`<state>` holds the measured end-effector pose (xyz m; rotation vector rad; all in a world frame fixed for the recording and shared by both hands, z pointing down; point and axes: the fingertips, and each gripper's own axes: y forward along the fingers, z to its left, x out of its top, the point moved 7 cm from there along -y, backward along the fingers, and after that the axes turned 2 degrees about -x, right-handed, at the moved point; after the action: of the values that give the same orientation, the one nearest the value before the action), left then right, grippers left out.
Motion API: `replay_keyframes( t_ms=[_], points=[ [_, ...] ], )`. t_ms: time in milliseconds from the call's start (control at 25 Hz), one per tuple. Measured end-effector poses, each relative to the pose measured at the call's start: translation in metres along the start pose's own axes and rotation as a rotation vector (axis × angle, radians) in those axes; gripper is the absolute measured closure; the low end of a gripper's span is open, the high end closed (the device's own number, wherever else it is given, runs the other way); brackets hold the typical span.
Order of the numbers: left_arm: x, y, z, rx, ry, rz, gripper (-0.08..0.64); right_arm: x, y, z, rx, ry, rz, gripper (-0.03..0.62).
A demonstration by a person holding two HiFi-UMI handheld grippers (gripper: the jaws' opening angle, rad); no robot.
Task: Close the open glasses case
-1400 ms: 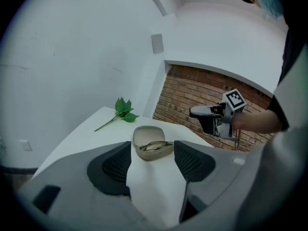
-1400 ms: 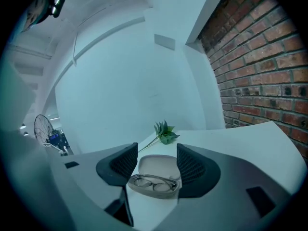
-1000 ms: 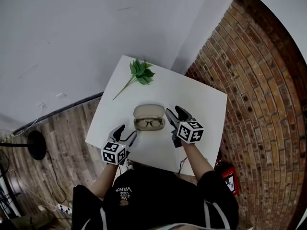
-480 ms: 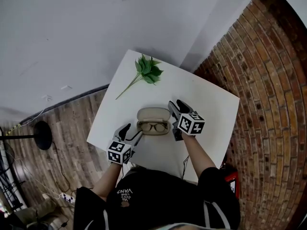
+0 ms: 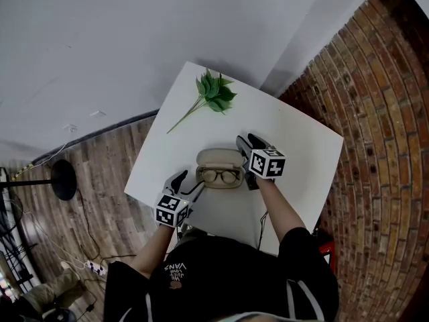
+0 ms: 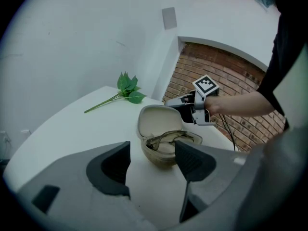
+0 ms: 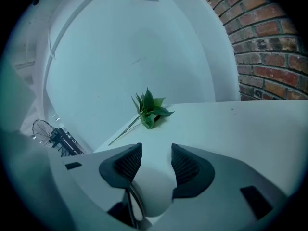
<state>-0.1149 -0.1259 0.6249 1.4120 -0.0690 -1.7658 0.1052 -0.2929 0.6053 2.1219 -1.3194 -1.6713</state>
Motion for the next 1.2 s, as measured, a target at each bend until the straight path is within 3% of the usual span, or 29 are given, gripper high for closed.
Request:
replay_keyframes(
  t_ms=[840, 1200],
  points=[
    [-0.014, 0.0, -0.003, -0.025, 0.041, 0.065, 0.279, -0.024, -0.051, 0.032, 0.016, -0.007, -0.023, 0.405],
    [-0.012, -0.015, -0.017, -0.079, 0.099, 0.034, 0.254, -0.039, -0.072, 0.043, -0.003, -0.033, -0.034, 0.407]
  ],
)
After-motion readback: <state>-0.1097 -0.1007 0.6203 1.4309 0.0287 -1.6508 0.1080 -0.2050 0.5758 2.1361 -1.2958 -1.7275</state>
